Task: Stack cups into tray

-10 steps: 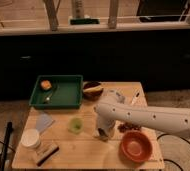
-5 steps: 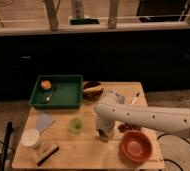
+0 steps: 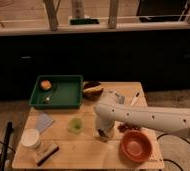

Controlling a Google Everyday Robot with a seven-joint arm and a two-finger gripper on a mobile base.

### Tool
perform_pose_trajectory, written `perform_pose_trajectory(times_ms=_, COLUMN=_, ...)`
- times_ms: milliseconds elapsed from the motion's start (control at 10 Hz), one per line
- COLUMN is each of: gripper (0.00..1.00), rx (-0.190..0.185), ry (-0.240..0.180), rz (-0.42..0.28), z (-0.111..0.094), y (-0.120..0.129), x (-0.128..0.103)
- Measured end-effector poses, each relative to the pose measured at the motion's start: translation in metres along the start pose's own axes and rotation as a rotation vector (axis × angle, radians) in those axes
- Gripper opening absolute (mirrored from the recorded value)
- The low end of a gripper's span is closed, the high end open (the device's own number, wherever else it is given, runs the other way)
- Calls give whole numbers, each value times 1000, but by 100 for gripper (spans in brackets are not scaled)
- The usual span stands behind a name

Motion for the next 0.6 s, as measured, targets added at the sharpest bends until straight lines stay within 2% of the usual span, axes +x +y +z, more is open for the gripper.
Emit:
perform_pose_trajectory(times_ms=100, gripper=40, rx=-3, ry=0, rz=1, z=-1, y=1, x=0)
perform_pose_trajectory(times_ms=400, gripper=9, rx=0, ry=4, rz=-13, z=-6, y=-1, x=-2)
perform_pose_trajectory(times_ms=500, gripper=2, rx=12, ry=14, rz=-43, z=-14, y=-10, x=-7)
perform_pose_trajectory(times_ms=600, gripper=0, rx=20, ry=23, rz=-71, z=-25, y=-20, x=-13)
